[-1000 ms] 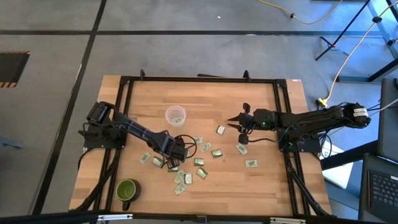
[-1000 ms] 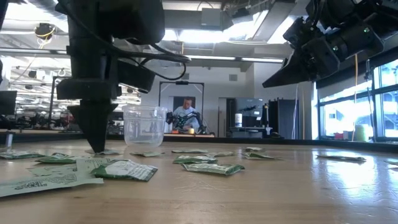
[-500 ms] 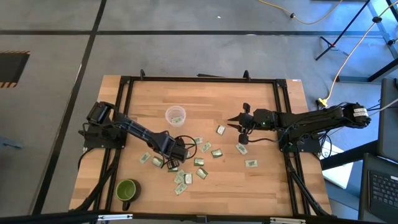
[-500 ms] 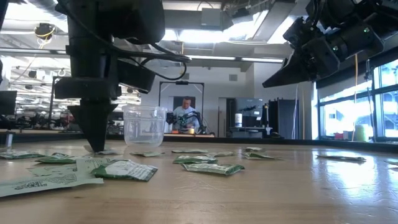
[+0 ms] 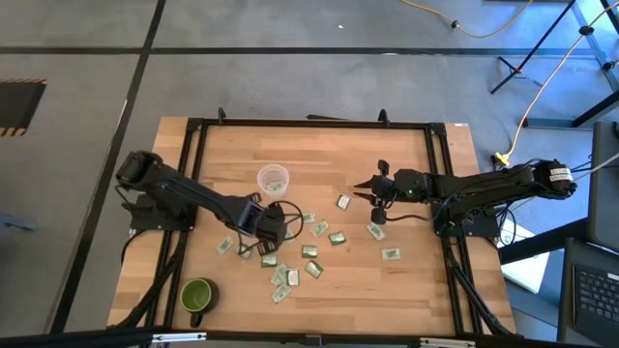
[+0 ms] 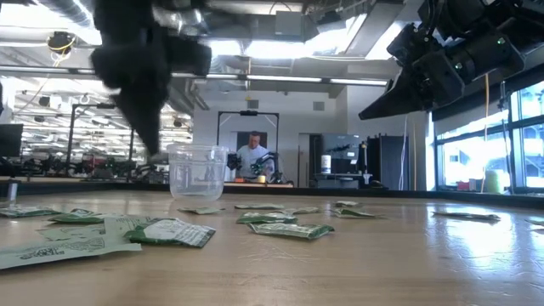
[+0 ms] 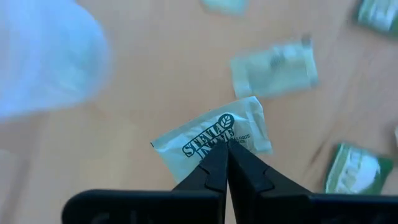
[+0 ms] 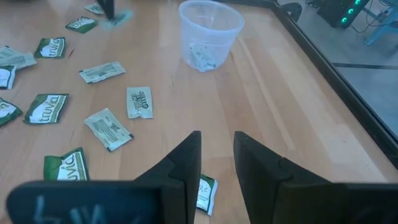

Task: Pick and place Stevia / Truvia into bins
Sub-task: Put the light green stevia packet into the transparent container

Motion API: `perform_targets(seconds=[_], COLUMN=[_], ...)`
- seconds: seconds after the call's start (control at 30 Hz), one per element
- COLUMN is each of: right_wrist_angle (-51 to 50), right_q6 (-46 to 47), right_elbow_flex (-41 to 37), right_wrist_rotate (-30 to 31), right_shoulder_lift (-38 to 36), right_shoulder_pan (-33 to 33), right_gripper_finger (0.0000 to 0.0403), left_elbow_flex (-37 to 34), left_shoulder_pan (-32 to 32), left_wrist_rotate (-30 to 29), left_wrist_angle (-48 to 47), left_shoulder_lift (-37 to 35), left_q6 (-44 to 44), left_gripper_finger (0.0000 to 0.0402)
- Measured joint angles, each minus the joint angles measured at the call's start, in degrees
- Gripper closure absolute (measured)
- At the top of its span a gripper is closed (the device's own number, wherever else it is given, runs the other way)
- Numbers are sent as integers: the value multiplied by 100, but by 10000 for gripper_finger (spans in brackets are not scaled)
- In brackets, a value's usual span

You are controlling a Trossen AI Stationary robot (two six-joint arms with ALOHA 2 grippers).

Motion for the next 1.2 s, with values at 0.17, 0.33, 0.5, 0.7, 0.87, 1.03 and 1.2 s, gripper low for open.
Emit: perform_targets(seconds=[0.17, 0.33, 0.5, 0.7, 0.87, 1.03, 1.2], right_wrist_angle=[3, 38, 47, 57, 58, 58, 58], right_q6=[-4, -4, -20, -21, -22, -22, -22], right_elbow_flex=[0, 0, 0, 0, 0, 0, 0], right_wrist_rotate=[0, 0, 0, 1, 0, 0, 0], right_shoulder_lift=[-2, -1, -2, -2, 0, -1, -2], right_shoulder_pan=[2, 1, 0, 2, 0, 2, 2], right_gripper_finger=[304, 304, 304, 304, 304, 304, 304], left_elbow_flex=[0, 2, 1, -2, 0, 0, 0], left_shoulder_pan=[136, 783, 1582, 2189, 2408, 2482, 2470], left_wrist_rotate=[-1380, -1639, -1174, -301, -273, 27, 300], left_wrist_angle=[16, 80, 134, 361, 408, 414, 400], left_shoulder_lift=[-574, -762, -648, -412, -264, -234, -234], left_q6=[382, 507, 867, 1344, 1351, 1351, 1351], left_gripper_finger=[397, 399, 397, 399, 396, 394, 391])
